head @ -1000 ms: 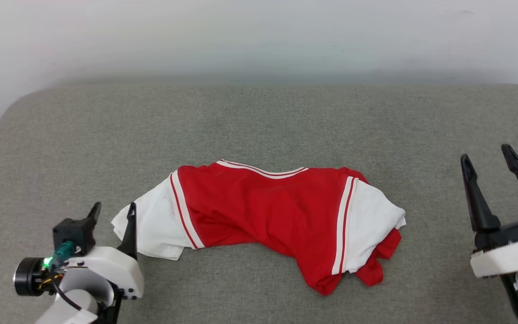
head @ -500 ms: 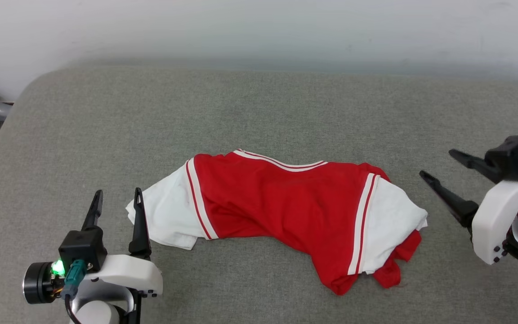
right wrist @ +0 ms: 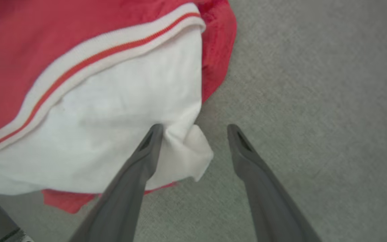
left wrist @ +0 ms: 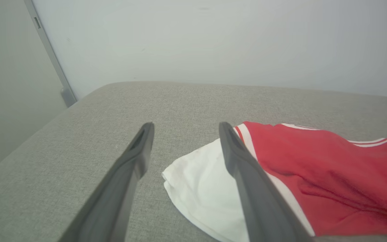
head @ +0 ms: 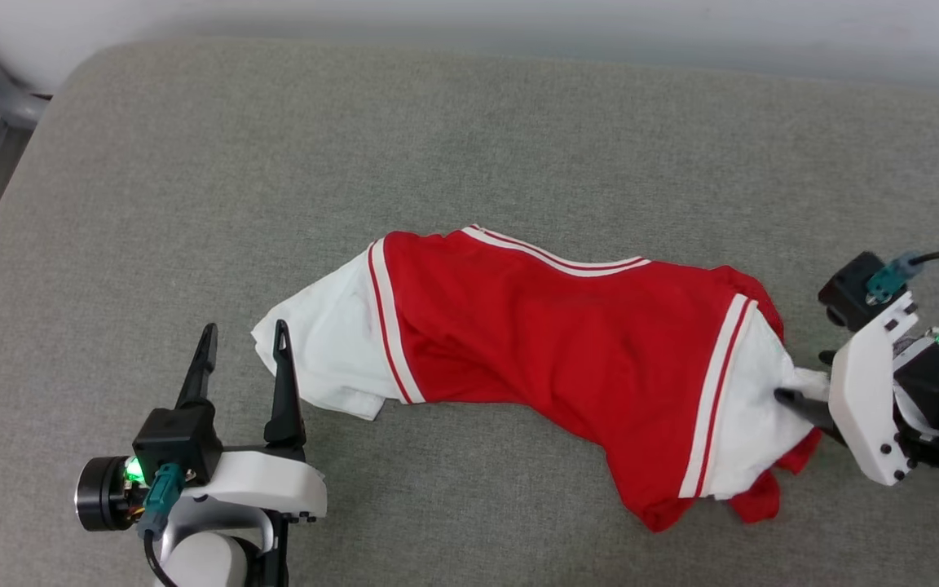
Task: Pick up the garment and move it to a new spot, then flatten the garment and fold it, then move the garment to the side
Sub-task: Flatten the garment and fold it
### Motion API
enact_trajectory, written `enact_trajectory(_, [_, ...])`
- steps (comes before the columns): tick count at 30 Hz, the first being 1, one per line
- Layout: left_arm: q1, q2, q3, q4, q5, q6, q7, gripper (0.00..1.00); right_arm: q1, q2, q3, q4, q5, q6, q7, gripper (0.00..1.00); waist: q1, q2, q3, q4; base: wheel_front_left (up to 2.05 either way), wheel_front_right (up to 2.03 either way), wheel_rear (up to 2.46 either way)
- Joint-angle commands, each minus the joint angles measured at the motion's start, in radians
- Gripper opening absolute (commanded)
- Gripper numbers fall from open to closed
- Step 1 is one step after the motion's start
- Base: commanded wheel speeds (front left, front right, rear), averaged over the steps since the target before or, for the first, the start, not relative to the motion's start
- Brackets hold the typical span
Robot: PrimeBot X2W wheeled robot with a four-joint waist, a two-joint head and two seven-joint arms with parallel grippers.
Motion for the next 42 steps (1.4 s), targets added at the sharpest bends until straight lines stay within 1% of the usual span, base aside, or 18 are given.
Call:
enact_trajectory(1, [-0.014,-0.012,0.010,0.003,0.013,-0.009,-0.003,1.00,-0.016,0.013,0.023,0.026,-0.002,-0.001,0.005,1.00,-0.0001,0.0000,0.026,0.019,0.00,0.00,0.00])
enact_trajectory(5, [-0.025,-0.046,0.035,0.016,0.042,-0.038,-0.003,1.00,-0.006,0.039,0.123,0.114,0.005,-0.001,0.003,1.00,-0.0001,0.0000,0.050,0.028,0.00,0.00,0.00])
enact_trajectory(9, [-0.029,-0.072,0.061,0.026,0.069,-0.065,-0.003,1.00,-0.007,0.060,0.194,0.161,0.015,-0.001,-0.056,1.00,-0.0001,0.0000,0.060,0.025,0.00,0.00,0.00])
enact_trajectory(10, [-0.029,-0.077,0.068,0.028,0.074,-0.072,-0.003,1.00,-0.016,0.061,0.202,0.165,0.016,-0.001,-0.081,0.37,-0.0001,0.0000,0.061,0.022,0.00,0.00,0.00])
enact_trajectory(11, [-0.028,-0.081,0.076,0.031,0.080,-0.077,-0.003,1.00,-0.032,0.060,0.206,0.168,0.018,-0.001,-0.108,0.00,-0.0001,0.0000,0.059,0.018,0.00,0.00,0.00])
enact_trajectory(14, [-0.027,-0.092,0.094,0.044,0.092,-0.092,-0.003,1.00,-0.090,0.045,0.199,0.174,0.019,-0.001,-0.192,0.00,-0.0001,0.0000,0.047,0.008,0.00,0.00,0.00])
enact_trajectory(17, [-0.023,-0.104,0.109,0.052,0.104,-0.107,-0.003,1.00,-0.131,0.024,0.159,0.178,0.049,-0.001,-0.275,0.00,-0.0001,0.0000,0.028,0.001,0.00,0.00,0.00])
enact_trajectory(21, [-0.006,-0.113,0.123,0.060,0.119,-0.125,-0.003,1.00,-0.128,-0.012,0.125,0.179,0.084,-0.001,-0.343,0.00,-0.0001,0.0000,0.005,-0.005,0.00,0.00,0.00])
enact_trajectory(28, [0.019,-0.132,0.138,0.069,0.135,-0.150,-0.003,1.00,-0.040,-0.104,0.049,0.226,0.156,-0.001,-0.392,0.00,-0.0001,0.0000,-0.015,-0.014,0.00,0.00,0.00])
enact_trajectory(31, [0.027,-0.136,0.139,0.075,0.138,-0.158,-0.003,1.00,0.016,-0.123,0.024,0.275,0.185,-0.001,-0.392,0.00,-0.0001,0.0000,-0.017,-0.019,0.00,0.00,0.00])
enact_trajectory(35, [0.021,-0.140,0.138,0.083,0.145,-0.169,-0.003,1.00,0.086,-0.126,-0.003,0.377,0.220,-0.001,-0.381,0.00,-0.0001,0.0000,-0.013,-0.020,0.00,0.00,0.00])
enact_trajectory(36, [0.021,-0.140,0.138,0.083,0.145,-0.169,-0.003,1.00,0.086,-0.126,-0.003,0.377,0.220,-0.001,-0.381,0.00,-0.0001,0.0000,-0.013,-0.020,0.00,0.00,0.00])
enact_trajectory(37, [0.013,-0.143,0.136,0.088,0.147,-0.175,-0.003,1.00,0.116,-0.115,-0.009,0.431,0.225,-0.001,-0.373,0.00,-0.0001,0.0000,-0.011,-0.019,0.00,0.00,0.00])
enact_trajectory(38, [0.013,-0.143,0.136,0.088,0.147,-0.175,-0.003,1.00,0.116,-0.115,-0.009,0.431,0.225,-0.001,-0.373,0.00,-0.0001,0.0000,-0.011,-0.019,0.00,0.00,0.00])
enact_trajectory(39, [0.008,-0.144,0.136,0.095,0.151,-0.181,-0.003,1.00,0.144,-0.093,-0.010,0.475,0.236,-0.001,-0.366,0.00,-0.0001,0.0000,-0.012,-0.019,0.00,0.00,0.00])
enact_trajectory(42, [0.009,-0.146,0.140,0.107,0.154,-0.185,-0.003,1.00,0.167,-0.064,-0.014,0.511,0.245,-0.001,-0.383,0.00,-0.0001,0.0000,-0.022,-0.022,0.00,0.00,0.00])
